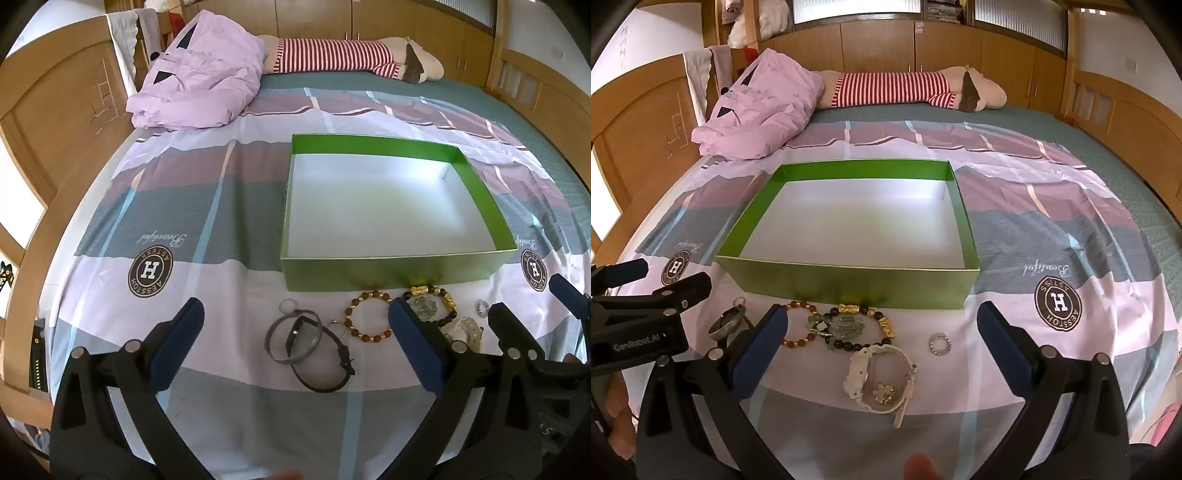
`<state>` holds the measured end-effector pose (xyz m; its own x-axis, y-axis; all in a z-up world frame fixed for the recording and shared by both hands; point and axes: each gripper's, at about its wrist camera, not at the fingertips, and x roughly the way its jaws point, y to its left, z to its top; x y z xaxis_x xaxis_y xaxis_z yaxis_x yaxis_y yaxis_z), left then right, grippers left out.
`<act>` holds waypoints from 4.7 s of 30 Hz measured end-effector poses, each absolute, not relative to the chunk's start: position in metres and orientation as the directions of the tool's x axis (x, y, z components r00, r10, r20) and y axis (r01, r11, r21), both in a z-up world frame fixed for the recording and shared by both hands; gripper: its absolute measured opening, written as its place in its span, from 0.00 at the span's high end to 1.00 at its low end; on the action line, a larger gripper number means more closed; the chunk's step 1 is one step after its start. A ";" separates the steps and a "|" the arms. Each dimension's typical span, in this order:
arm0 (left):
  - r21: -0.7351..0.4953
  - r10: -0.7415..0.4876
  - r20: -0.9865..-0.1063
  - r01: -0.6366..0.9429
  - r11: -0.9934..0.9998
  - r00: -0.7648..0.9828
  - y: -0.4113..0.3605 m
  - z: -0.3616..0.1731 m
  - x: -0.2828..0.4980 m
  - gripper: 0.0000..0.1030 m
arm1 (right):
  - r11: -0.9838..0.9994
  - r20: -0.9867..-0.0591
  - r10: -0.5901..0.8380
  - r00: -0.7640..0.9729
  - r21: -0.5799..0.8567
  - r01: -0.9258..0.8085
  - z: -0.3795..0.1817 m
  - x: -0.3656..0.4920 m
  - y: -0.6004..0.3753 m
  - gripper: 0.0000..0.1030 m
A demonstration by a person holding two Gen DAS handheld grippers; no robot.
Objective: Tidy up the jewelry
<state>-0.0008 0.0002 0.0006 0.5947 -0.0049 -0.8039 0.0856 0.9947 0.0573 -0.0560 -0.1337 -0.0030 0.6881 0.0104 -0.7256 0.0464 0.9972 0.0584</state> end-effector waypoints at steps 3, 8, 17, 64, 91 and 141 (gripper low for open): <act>0.062 -0.003 -0.803 0.089 0.994 0.596 0.000 0.000 -0.002 0.02 | 0.997 -0.728 0.007 0.686 0.057 0.050 -0.003 -0.056 -0.134 0.01; 0.067 0.003 -0.804 0.086 0.994 0.595 0.001 -0.001 -0.003 0.02 | 0.998 -0.724 0.002 0.690 0.044 0.044 -0.005 -0.057 -0.128 0.01; 0.071 0.006 -0.807 0.086 0.994 0.591 -0.003 -0.001 -0.002 0.02 | 0.997 -0.732 0.007 0.681 0.056 0.050 -0.005 -0.057 -0.132 0.01; 0.072 0.009 -0.812 0.085 0.994 0.584 -0.003 -0.006 -0.006 0.02 | 0.997 -0.735 0.018 0.678 0.063 0.043 -0.007 -0.057 -0.130 0.01; 0.073 0.009 -0.819 0.089 0.993 0.574 0.002 -0.012 -0.003 0.02 | 0.999 -0.733 0.011 0.680 0.044 0.031 -0.006 -0.058 -0.128 0.01; -0.146 -0.149 -0.946 0.032 0.989 0.286 0.064 -0.050 0.025 0.86 | 0.979 -0.918 0.202 0.342 0.191 -0.064 -0.062 -0.030 -0.154 0.42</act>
